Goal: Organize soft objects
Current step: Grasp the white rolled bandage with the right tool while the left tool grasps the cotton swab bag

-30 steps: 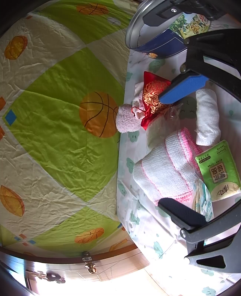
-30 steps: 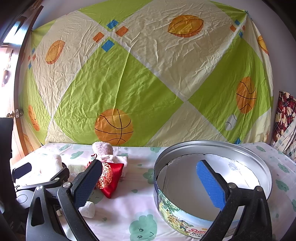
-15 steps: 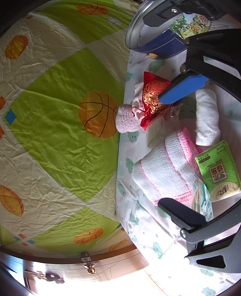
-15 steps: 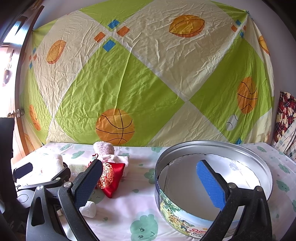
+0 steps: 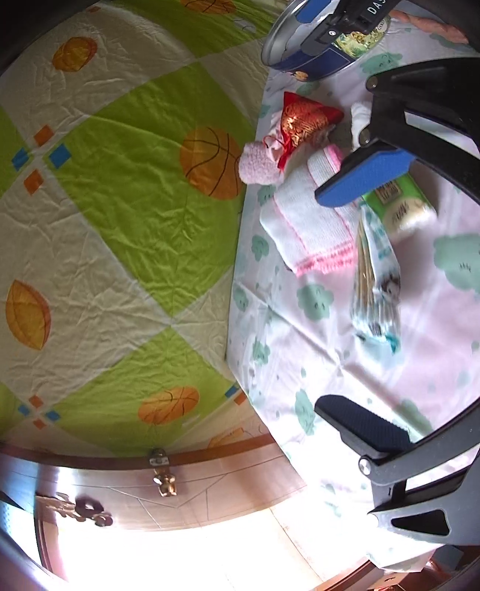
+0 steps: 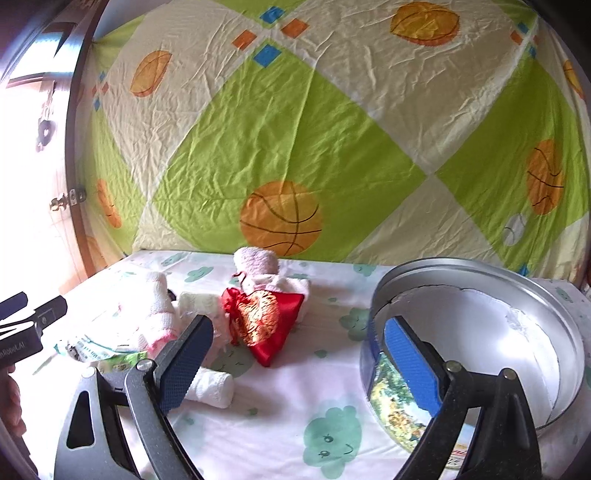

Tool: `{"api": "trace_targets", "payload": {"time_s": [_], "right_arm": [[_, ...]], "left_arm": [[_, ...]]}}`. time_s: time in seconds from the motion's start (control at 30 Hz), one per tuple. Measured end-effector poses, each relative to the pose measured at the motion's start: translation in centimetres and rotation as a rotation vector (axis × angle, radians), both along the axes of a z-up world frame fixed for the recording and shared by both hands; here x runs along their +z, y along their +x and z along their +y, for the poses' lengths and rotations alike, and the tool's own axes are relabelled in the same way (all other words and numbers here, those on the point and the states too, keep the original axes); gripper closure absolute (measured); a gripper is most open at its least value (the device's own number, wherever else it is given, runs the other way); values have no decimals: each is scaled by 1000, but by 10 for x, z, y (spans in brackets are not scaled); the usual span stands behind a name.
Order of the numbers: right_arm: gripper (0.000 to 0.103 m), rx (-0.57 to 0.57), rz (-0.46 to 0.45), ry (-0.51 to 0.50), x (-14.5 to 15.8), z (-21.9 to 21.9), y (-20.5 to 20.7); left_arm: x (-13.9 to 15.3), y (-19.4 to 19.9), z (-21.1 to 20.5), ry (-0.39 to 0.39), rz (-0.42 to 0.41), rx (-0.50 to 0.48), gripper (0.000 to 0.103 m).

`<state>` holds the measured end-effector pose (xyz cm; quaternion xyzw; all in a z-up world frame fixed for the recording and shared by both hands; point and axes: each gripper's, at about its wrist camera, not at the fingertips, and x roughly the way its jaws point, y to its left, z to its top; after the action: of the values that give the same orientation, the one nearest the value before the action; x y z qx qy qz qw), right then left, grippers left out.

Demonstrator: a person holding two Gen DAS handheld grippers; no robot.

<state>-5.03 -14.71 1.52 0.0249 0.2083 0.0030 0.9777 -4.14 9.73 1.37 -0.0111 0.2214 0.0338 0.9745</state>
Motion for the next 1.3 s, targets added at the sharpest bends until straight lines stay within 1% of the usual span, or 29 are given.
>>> {"api": "trace_targets", "payload": {"time_s": [0.07,0.1,0.13,0.2,0.23,0.27,0.3,0.4,0.43,0.57,0.6,0.7,0.77,0.8,0.87,0.9,0.97,1.03,1.1,1.13,1.23,1.3], "right_arm": [[12,63,33,3,-3,7,4],[15,97,47,0,-5,11,6],[16,131,67,-3,-7,15,10],[16,202,125,-11,-12,22,20],[18,230,150,-22,-15,26,24],[22,251,166,-37,-17,29,26],[24,278,179,-57,-19,33,29],[24,343,201,-139,-21,47,37],[24,381,221,-163,-22,52,41],[24,477,300,-260,-38,75,61],[24,480,305,-292,-43,80,65],[24,520,343,-306,-47,88,70],[49,546,367,-315,-51,92,69],[70,534,381,-312,-53,93,67],[70,495,393,-285,-53,88,61],[70,485,397,-252,-52,83,56],[70,476,382,-172,-47,70,44],[70,454,363,-76,-41,51,30],[70,423,355,22,-39,34,22],[70,406,351,59,-40,27,19],[70,384,342,115,-41,13,18],[70,380,338,139,-41,10,17]], "left_arm": [[-1,-2,23,-17,28,14,0],[-3,-3,33,-27,45,11,0],[-5,-4,42,-33,61,12,0],[-10,-6,57,-31,87,33,0],[-12,-7,64,-26,97,33,0],[-15,-9,68,-19,110,26,0],[-17,-9,72,-11,126,18,0],[-23,-13,81,17,169,-14,0],[-24,-14,83,20,179,-30,0],[-22,-17,86,-7,198,-107,0],[-23,-17,85,-15,206,-124,0],[-22,-14,82,-5,218,-142,0],[-21,-12,79,14,227,-165,0],[-20,-9,76,27,229,-182,0],[-17,-5,69,71,227,-235,0],[-16,-2,65,101,224,-275,0],[-16,4,53,181,221,-359,0],[-16,10,42,278,213,-426,0],[-16,18,32,340,206,-491,0],[-16,24,29,347,209,-523,0],[-20,44,20,311,258,-611,2],[-30,55,13,314,302,-635,11]]}}
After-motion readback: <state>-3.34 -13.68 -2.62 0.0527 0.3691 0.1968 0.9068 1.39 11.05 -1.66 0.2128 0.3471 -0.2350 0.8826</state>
